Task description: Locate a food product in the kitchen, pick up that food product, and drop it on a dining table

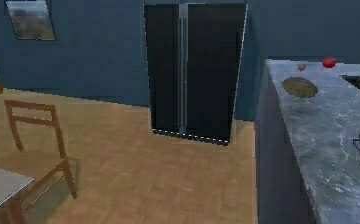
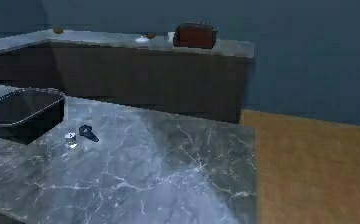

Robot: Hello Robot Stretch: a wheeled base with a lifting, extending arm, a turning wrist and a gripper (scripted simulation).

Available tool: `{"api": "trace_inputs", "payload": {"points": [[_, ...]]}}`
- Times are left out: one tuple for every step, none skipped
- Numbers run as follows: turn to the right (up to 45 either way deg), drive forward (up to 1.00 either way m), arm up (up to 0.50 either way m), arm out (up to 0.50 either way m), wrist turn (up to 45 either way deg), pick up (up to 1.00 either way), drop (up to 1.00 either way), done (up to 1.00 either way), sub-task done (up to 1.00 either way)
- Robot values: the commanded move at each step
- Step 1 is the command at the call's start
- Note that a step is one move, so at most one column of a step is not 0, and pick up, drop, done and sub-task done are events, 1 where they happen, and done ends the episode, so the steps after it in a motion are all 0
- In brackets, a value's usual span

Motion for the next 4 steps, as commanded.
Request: {"api": "trace_inputs", "payload": {"points": [[0.0,0.95,0.00,0.00,0.0,0.00,0.00,0.00,0.00],[-30.0,0.00,0.00,0.00,0.0,0.00,0.00,0.00,0.00],[45.0,0.00,0.00,0.00,0.0,0.00,0.00,0.00,0.00],[24.0,0.00,0.00,0.00,0.0,0.00,0.00,0.00,0.00]]}}
